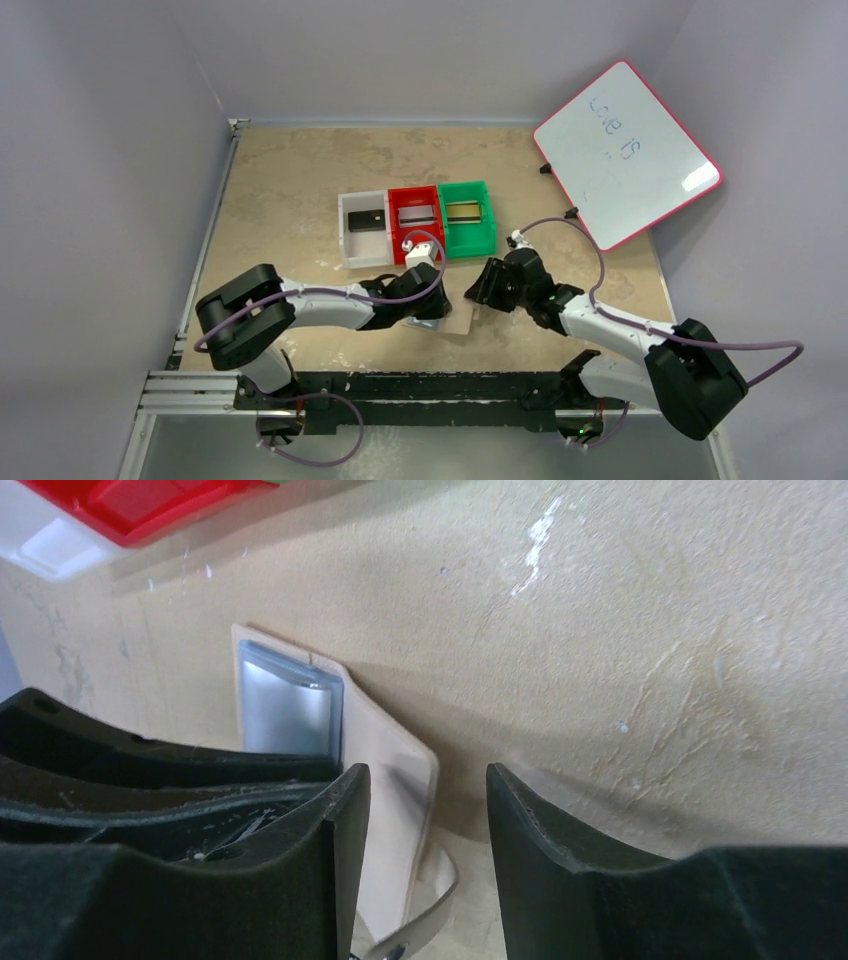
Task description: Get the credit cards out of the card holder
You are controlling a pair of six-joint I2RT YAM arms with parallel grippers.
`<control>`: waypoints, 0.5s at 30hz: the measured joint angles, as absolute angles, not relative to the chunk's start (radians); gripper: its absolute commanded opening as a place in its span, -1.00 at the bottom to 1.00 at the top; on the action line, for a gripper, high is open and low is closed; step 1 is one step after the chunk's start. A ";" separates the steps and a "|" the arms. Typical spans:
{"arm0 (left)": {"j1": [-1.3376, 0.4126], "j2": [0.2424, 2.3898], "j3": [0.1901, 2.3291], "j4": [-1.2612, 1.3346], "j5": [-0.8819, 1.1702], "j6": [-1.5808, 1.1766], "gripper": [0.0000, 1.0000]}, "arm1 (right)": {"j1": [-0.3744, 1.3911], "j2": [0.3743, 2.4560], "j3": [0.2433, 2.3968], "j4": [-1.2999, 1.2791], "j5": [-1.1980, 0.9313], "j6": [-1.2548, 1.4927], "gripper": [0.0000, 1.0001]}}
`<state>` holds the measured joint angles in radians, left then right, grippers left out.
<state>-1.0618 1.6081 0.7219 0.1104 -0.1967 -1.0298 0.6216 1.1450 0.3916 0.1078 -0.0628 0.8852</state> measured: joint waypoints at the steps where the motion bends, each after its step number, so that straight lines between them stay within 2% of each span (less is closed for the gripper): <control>1: -1.062 1.605 0.722 0.107 -0.198 -1.030 -0.53 | 0.622 1.145 0.394 0.107 -0.052 0.882 -0.03; 2: -1.062 1.600 0.722 0.104 -0.199 -1.030 -0.53 | 0.622 1.145 0.394 0.107 -0.044 0.880 -0.04; 7: -1.061 1.562 0.722 0.085 -0.216 -1.029 -0.52 | 0.622 1.153 0.394 0.140 -0.076 0.858 -0.59; 10: -1.062 1.541 0.722 0.080 -0.222 -1.029 -0.47 | 0.622 1.182 0.394 0.196 -0.112 0.835 -0.85; 15: -1.062 1.485 0.707 0.056 -0.263 -1.031 -0.23 | 0.622 1.234 0.394 0.261 -0.172 0.793 -1.00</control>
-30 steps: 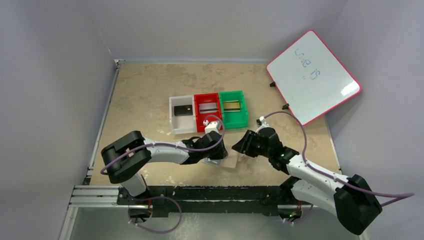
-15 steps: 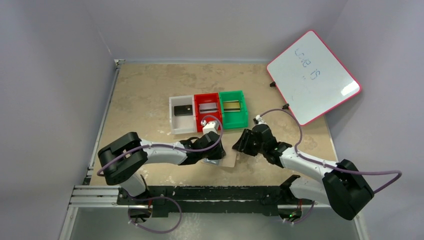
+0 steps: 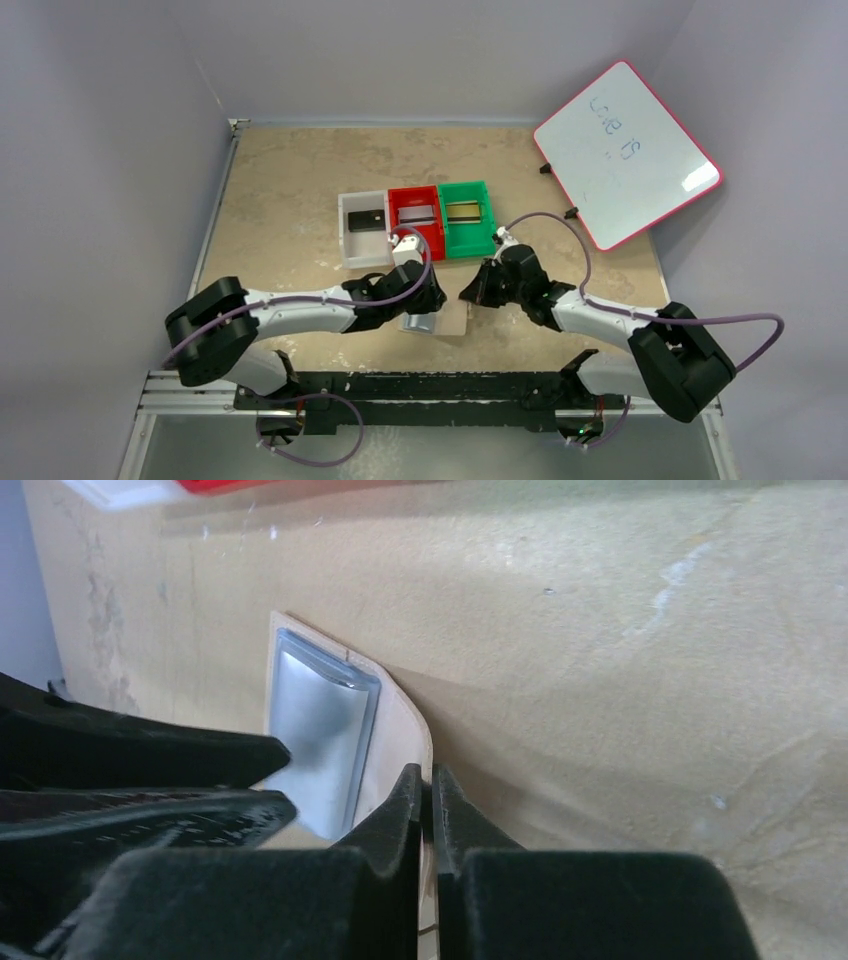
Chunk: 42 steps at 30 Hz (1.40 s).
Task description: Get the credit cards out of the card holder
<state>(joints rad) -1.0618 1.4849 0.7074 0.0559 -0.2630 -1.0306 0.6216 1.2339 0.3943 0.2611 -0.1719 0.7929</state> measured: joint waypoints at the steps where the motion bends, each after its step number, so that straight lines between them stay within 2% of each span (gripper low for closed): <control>1: -1.062 1.453 0.699 0.033 -0.287 -1.033 -0.20 | 0.622 1.242 0.394 0.274 -0.186 0.781 -1.00; 6: -1.061 1.305 0.670 -0.058 -0.393 -1.041 -0.03 | 0.622 1.258 0.391 0.320 -0.262 0.728 -1.00; 11: -1.061 1.217 0.624 -0.112 -0.441 -1.068 0.01 | 0.622 1.258 0.386 0.329 -0.281 0.713 -1.00; 19: -1.062 1.233 0.495 -0.064 -0.342 -1.134 0.01 | 0.622 1.290 0.371 0.342 -0.276 0.735 -1.00; 42: -1.084 1.293 0.494 0.009 -0.290 -1.149 0.00 | 0.621 1.325 0.368 0.343 -0.245 0.766 -1.00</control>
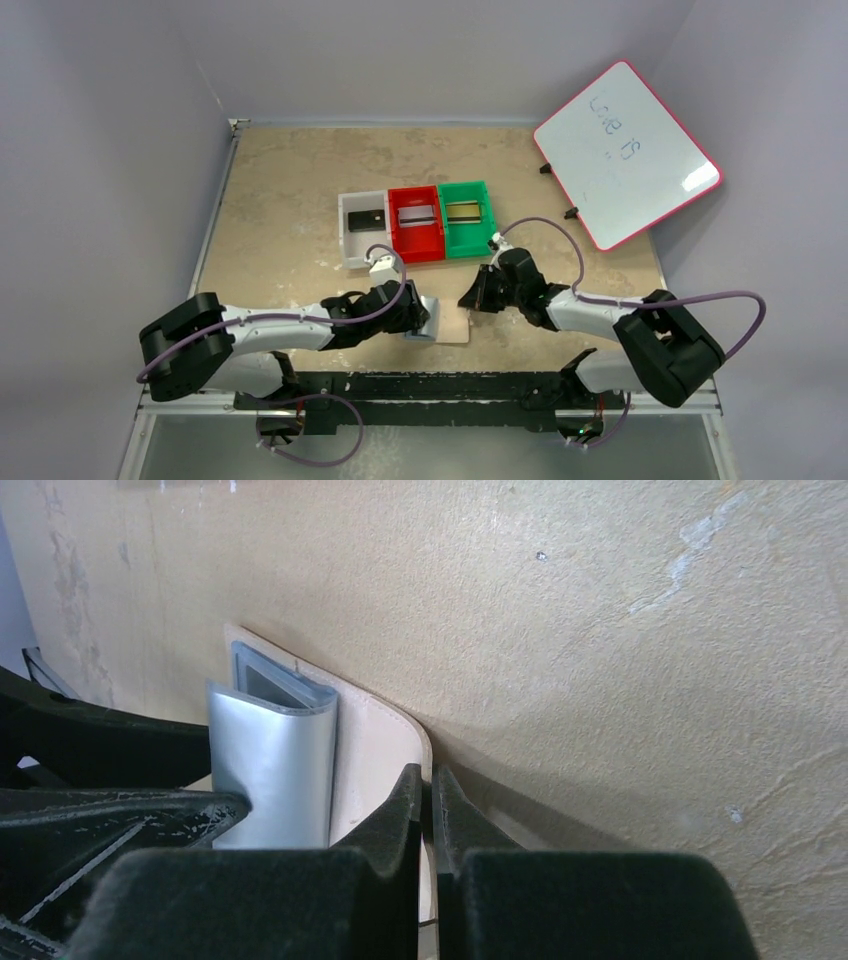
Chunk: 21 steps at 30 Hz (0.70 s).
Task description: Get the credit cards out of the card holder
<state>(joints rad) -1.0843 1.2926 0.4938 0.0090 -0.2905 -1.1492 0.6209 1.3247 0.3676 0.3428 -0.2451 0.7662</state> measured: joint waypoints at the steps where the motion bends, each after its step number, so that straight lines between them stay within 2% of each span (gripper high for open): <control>1: -1.087 1.297 0.495 0.015 -0.290 -1.150 0.00 | 0.621 1.327 0.368 0.343 -0.244 0.766 -1.00; 21: -1.137 1.337 0.616 -0.067 -0.340 -1.138 0.02 | 0.622 1.367 0.368 0.381 -0.243 0.777 -1.00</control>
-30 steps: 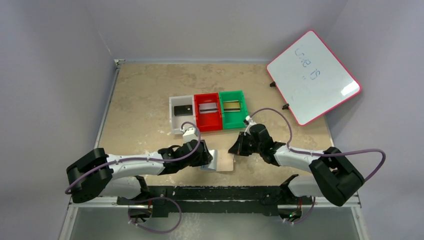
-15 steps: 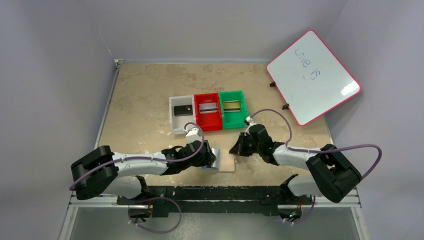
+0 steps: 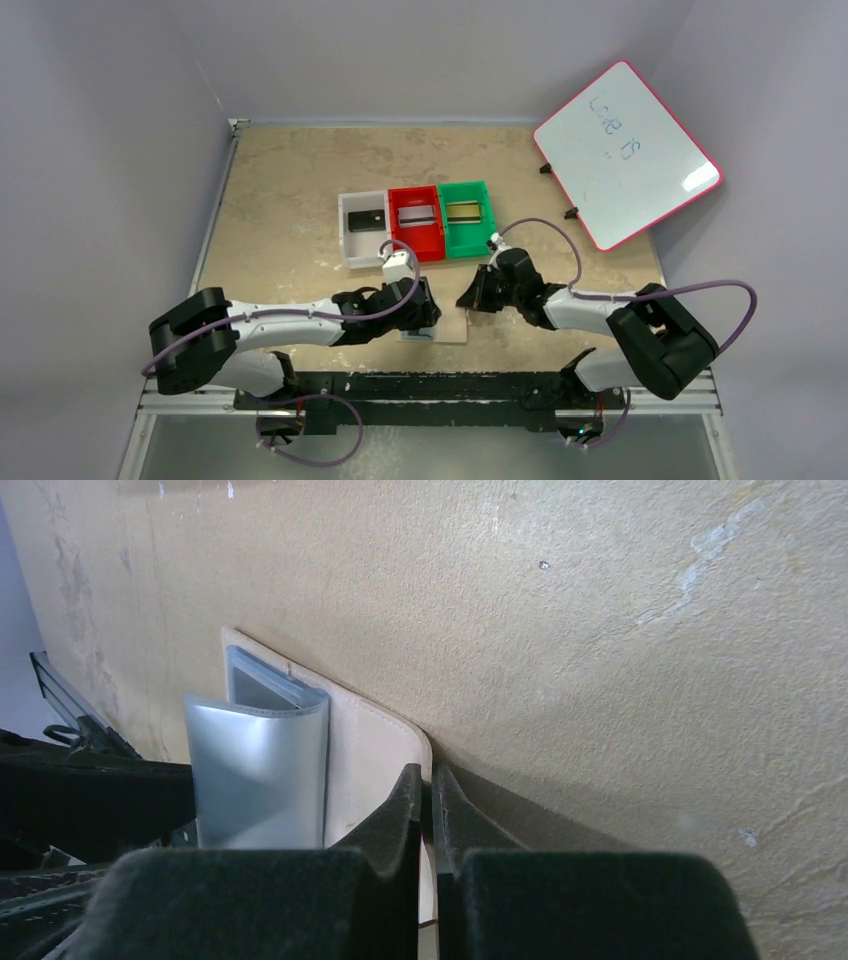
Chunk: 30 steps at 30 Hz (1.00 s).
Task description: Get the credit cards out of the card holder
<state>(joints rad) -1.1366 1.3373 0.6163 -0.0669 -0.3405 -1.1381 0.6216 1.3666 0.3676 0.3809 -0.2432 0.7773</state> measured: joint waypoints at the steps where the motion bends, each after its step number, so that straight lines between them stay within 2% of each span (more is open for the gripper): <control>1: -1.138 1.344 0.617 -0.062 -0.337 -1.137 0.02 | 0.622 1.369 0.368 0.386 -0.247 0.778 -1.00; 5: -1.143 1.367 0.617 -0.023 -0.309 -1.136 0.01 | 0.622 1.377 0.368 0.398 -0.253 0.781 -0.95; 12: -1.147 1.420 0.625 0.100 -0.242 -1.132 -0.02 | 0.622 1.357 0.352 0.408 -0.252 0.805 -0.57; 19: -1.158 1.548 0.638 0.162 -0.212 -1.133 -0.04 | 0.622 1.205 0.344 0.313 -0.193 0.846 -0.48; 23: -1.169 1.578 0.655 0.195 -0.207 -1.133 -0.05 | 0.622 1.077 0.342 0.241 -0.132 0.880 -0.48; 30: -1.198 1.606 0.685 0.195 -0.212 -1.133 -0.18 | 0.622 0.958 0.336 0.213 -0.105 0.910 -0.79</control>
